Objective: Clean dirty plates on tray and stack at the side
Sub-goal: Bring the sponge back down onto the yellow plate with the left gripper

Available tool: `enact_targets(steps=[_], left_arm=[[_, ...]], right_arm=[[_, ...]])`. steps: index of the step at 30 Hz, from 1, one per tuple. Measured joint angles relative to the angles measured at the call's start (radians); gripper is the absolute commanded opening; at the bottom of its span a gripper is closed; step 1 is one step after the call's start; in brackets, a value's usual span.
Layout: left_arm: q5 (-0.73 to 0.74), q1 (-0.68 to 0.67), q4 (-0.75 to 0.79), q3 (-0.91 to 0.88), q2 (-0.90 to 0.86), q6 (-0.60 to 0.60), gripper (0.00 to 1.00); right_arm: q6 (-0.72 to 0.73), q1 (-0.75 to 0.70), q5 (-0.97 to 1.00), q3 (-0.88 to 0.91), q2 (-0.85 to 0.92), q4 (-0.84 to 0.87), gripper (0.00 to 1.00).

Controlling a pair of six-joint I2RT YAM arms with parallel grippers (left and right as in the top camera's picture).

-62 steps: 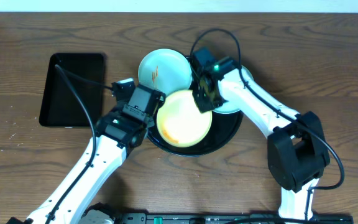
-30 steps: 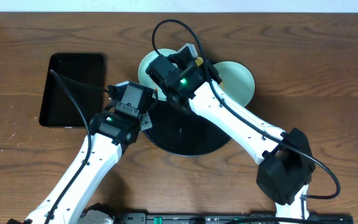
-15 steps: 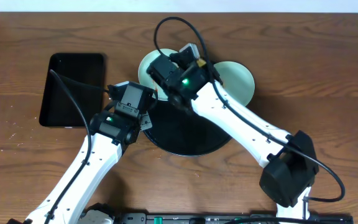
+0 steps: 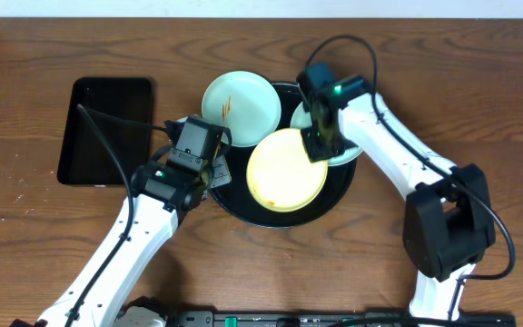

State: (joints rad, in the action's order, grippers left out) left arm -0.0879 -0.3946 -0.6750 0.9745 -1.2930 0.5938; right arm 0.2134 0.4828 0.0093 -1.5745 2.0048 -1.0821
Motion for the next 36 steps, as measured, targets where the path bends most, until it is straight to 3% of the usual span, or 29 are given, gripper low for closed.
enact_targets(steps=[6, 19, 36], left_arm=[[0.058, 0.000, 0.009, 0.000, -0.054, 0.003, 0.07], [0.285, -0.001, 0.134, -0.001, -0.341, 0.063, 0.07], [0.255, -0.092, 0.219, -0.001, -0.370, 0.106, 0.07]], right_arm=[[-0.019, 0.026, -0.064, 0.153, 0.000, 0.167, 0.01], [-0.043, 0.047, -0.065, 0.235, -0.011, 0.310, 0.01], [0.008, 0.049, -0.009, 0.240, -0.011, 0.404, 0.01]])
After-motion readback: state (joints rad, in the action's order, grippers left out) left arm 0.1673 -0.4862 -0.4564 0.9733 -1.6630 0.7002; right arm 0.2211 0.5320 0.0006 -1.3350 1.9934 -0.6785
